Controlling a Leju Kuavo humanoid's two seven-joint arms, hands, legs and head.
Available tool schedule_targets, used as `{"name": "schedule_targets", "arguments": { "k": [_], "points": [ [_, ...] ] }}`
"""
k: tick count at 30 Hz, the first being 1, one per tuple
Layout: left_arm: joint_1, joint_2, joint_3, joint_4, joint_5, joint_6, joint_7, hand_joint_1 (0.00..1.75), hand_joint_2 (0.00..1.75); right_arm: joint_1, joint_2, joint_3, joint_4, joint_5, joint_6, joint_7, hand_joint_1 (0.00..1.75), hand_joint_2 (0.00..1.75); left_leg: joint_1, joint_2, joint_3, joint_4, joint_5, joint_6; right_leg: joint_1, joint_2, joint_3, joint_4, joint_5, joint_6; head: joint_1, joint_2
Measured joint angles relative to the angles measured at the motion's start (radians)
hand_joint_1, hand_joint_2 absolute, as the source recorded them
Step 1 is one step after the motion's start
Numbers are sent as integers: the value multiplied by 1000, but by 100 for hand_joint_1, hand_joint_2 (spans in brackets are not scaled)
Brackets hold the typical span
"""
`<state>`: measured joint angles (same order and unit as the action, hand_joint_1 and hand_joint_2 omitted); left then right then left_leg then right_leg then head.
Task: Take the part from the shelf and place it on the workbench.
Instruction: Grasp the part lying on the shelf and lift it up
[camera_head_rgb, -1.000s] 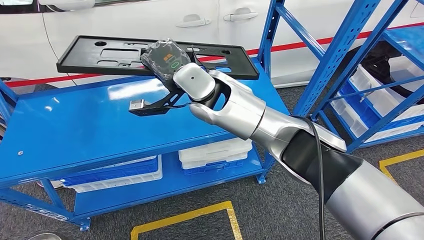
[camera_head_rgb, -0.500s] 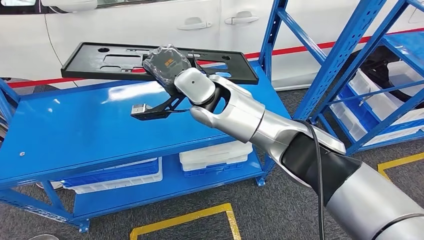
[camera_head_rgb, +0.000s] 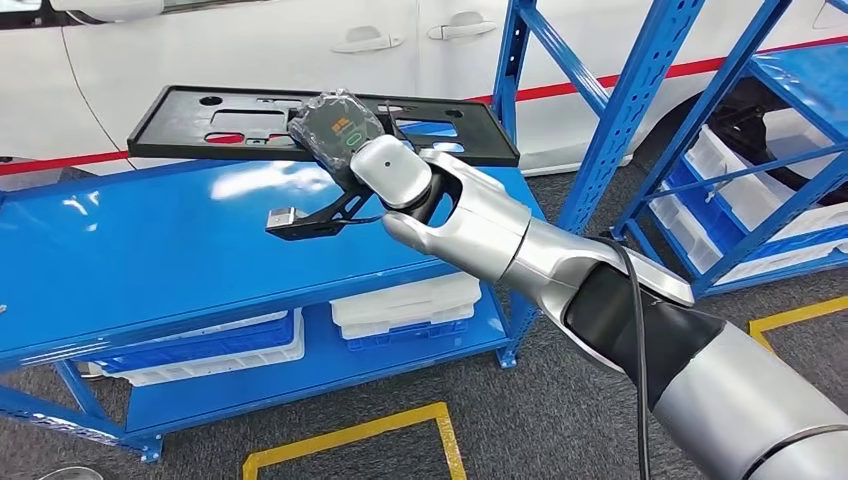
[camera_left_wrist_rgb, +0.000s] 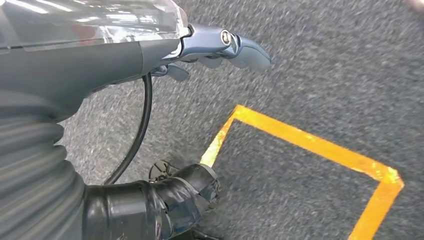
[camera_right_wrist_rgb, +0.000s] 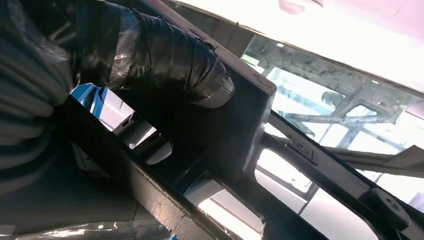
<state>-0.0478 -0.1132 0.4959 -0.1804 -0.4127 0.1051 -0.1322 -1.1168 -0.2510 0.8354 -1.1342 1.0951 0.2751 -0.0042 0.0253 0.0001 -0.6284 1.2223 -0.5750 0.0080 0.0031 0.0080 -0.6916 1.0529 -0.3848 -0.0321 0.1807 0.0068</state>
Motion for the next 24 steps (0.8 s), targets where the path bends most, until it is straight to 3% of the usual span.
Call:
{"name": "schedule_targets", "arguments": {
  "k": [2,4,6,7,9,11,12,13,14,15,17,19,22,24],
  "points": [
    [-3,1,0,-1,-1,0,1,0,175,-6,0,0,1,0,0,-1,175,175,-16,3,81,-132,33,24,8,-1,-8,-1,13,2,0,0],
    [-4,2,0,-1,-4,-1,3,0,175,-12,0,0,2,0,1,-5,175,175,-26,6,106,-186,46,30,8,-4,-10,-5,26,10,0,0],
    [-4,0,2,-1,-9,-2,4,0,175,-13,0,1,4,-2,2,-8,175,175,-26,7,101,-197,66,29,5,-6,-10,-13,38,21,0,0],
    [-4,-1,3,-1,-10,-2,4,0,175,-15,1,1,5,-3,2,-8,175,175,-23,8,98,-205,79,32,4,-6,-14,-9,29,27,0,0],
    [-4,-4,7,-1,-15,-3,5,0,175,-18,1,1,9,-4,2,-8,175,175,-17,11,84,-217,106,40,1,-5,-36,50,-42,40,1,0],
    [-5,-4,9,-1,-18,-3,6,0,175,-19,0,3,14,-5,2,-8,175,175,-17,12,57,-217,127,44,-7,-5,-70,177,-136,52,1,0],
    [-5,-4,10,-1,-18,-3,6,0,175,-18,0,4,16,-6,3,-8,175,175,-16,13,42,-215,137,44,-11,-5,-80,235,-159,57,1,0],
    [-5,-4,11,-1,-18,-3,6,0,175,-17,0,6,18,-7,4,-8,175,175,-16,13,28,-211,145,42,-15,-6,-75,266,-160,62,1,0],
    [-4,-4,13,-1,-18,-3,6,0,175,-16,0,8,20,-8,4,-8,175,175,-15,12,13,-207,153,41,-18,-6,-52,258,-143,65,1,0],
    [-4,-5,14,-1,-18,-3,6,0,175,-16,0,8,21,-9,4,-8,175,175,-14,12,0,-202,159,38,-20,-7,-13,216,-119,66,1,0],
    [-4,-8,17,-1,-19,-3,6,0,175,-19,1,8,22,-10,4,-8,175,175,-14,11,-20,-191,169,29,-21,-7,87,79,-104,62,1,0],
    [-5,-9,21,-2,-20,-3,6,0,175,-23,2,9,23,-11,3,-8,175,175,-15,11,-29,-187,180,17,-15,-6,136,-2,-113,49,0,0],
    [-4,-9,24,-2,-26,-3,6,0,175,-26,4,9,26,-12,4,-9,175,175,-14,8,-39,-186,186,-1,-14,-8,129,-20,-93,24,0,0],
    [-2,-9,25,-2,-32,-3,7,0,175,-29,6,10,27,-15,8,-10,175,175,-12,6,-63,-131,125,-10,-20,-12,112,-30,-69,3,0,0]
  ]
}}
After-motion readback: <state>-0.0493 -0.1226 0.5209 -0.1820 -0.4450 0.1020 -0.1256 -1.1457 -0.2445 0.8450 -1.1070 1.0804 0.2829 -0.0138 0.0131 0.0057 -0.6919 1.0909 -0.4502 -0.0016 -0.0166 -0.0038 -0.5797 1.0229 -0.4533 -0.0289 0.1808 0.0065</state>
